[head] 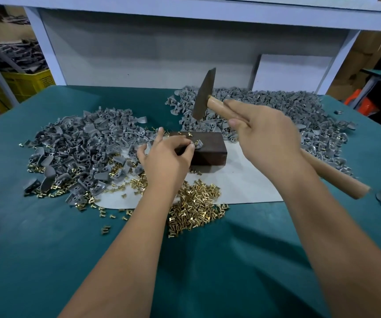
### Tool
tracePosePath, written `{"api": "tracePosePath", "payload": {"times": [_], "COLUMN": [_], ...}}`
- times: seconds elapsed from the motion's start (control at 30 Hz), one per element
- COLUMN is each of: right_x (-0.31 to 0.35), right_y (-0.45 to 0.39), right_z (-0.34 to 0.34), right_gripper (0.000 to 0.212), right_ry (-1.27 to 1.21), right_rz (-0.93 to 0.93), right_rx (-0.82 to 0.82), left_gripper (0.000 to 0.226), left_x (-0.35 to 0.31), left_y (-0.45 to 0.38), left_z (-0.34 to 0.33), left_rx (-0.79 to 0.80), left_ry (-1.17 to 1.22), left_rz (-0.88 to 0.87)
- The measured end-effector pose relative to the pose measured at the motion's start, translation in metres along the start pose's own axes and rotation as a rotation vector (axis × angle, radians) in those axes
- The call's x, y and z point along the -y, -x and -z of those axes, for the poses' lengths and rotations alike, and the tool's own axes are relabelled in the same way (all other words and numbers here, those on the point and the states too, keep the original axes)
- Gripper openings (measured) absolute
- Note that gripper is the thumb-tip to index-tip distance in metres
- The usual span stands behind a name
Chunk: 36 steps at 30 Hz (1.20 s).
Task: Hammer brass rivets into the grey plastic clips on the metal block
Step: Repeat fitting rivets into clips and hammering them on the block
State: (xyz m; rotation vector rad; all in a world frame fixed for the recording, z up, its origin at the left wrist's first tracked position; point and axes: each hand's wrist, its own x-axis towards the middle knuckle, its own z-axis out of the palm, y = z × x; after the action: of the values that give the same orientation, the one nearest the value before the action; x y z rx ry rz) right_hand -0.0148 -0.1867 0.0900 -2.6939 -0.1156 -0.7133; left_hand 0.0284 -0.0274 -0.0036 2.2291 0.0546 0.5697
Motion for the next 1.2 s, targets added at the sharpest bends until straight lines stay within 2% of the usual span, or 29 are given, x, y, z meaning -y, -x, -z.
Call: {"api": "tracePosePath", "payload": {"times": [0.23, 0.4, 0.47, 0.53, 0.7, 0.8, 0.97, 1.13, 1.2], "right_x": [0.001, -0.002, -0.003, -0.002, -0.001, 0.0, 0.003, 0.004, 0.003], "right_y": [0.005, -0.001, -0.002, 0.0, 0.007, 0.014, 0.018, 0.011, 0.016], "right_z": [-0.006, -0.005, -0.005, -0.005, -0.015, -0.021, -0.022, -0.015, -0.019], "right_gripper": [0.042, 0.015, 0.013, 0.016, 0.048, 0.051, 0.052, 0.051, 0.053], "right_ry": [0.202, 0.143, 0.18, 0.189, 0.128, 0.13, 0.186, 0.117, 0.192], "right_rz": [-0.016, -0.026, -0.025, -0.015, -0.004, 0.036, 0.047, 0.005, 0.047], "right_rx": [-0.027, 0.096, 0.115, 0.114, 0.025, -0.065, 0.05, -0.17, -0.069], "left_gripper": [0.011, 0.012, 0.013, 0.012, 0.013, 0.016, 0.014, 0.014, 0.013], "left_x": [0.0, 0.003, 0.004, 0.005, 0.005, 0.006, 0.005, 0.005, 0.004], "left_y": [0.001, -0.001, -0.002, -0.002, -0.002, -0.004, -0.003, -0.002, -0.002], "left_z": [0.001, 0.001, 0.002, 0.002, 0.001, 0.0, -0.001, -0.001, 0.0], "left_rx": [-0.002, 0.011, 0.042, 0.054, 0.039, 0.037, -0.011, -0.007, -0.007], "left_ry": [0.04, 0.088, 0.155, 0.204, 0.191, 0.131, 0.071, 0.098, 0.094], "left_rz": [0.021, -0.004, -0.023, -0.024, -0.055, -0.047, -0.06, -0.039, -0.028]}}
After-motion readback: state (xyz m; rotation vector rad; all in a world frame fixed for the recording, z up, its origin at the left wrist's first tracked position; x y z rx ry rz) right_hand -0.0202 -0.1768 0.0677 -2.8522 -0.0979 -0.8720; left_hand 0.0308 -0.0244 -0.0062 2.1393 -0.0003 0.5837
